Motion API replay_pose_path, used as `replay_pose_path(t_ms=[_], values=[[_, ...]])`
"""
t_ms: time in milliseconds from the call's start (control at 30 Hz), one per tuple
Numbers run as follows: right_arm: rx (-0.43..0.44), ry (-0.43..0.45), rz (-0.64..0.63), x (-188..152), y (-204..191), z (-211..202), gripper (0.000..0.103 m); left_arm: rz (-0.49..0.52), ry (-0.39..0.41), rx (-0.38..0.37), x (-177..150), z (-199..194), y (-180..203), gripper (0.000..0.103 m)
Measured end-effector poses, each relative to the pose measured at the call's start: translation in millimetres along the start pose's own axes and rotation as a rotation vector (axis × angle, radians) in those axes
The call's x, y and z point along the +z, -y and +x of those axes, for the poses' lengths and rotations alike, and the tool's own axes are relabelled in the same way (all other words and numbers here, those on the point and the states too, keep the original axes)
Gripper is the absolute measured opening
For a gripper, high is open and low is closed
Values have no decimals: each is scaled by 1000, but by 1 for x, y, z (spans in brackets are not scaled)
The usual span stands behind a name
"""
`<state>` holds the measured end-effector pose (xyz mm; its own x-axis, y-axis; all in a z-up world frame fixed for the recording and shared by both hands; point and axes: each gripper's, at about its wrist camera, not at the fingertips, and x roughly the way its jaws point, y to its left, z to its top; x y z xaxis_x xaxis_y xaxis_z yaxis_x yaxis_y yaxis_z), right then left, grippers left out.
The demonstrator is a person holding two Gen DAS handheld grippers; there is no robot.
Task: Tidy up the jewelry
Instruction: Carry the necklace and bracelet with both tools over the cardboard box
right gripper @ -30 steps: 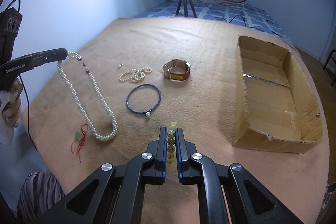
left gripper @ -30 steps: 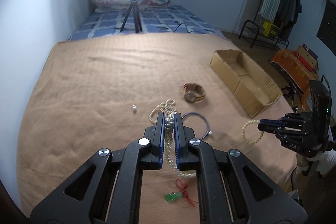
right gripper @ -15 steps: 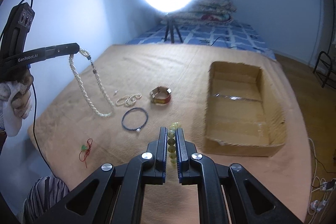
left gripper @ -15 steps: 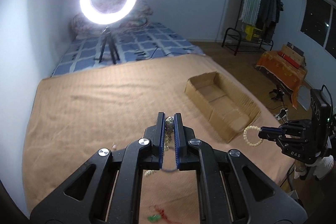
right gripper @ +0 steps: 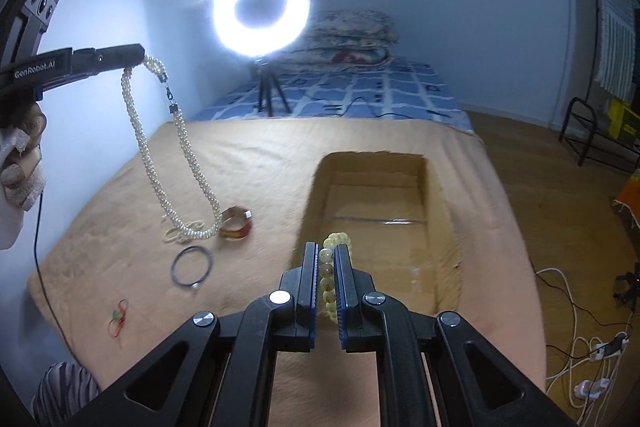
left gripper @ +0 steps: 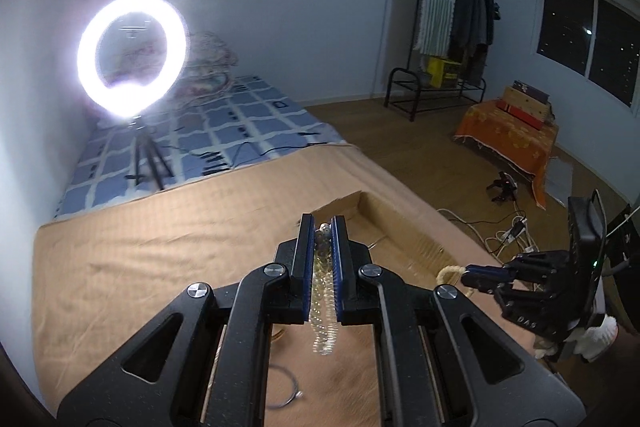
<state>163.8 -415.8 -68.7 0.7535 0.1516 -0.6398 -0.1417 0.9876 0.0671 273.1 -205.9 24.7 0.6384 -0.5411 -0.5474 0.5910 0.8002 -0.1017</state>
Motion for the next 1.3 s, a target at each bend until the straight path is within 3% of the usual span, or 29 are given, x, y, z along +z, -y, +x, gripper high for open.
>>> replay_pose_path(t_ms=[500,833,1300], values=[[-81,-30,59,3,50,46,5,-43,-46,-101,41,110,44,6],[-96,-76,59,-6,60,74,5,-38,-136,-125,17,160,67,6],[-88,-131,87,-20,73,92,5,-28,-254,-63,-24,211,73,6]])
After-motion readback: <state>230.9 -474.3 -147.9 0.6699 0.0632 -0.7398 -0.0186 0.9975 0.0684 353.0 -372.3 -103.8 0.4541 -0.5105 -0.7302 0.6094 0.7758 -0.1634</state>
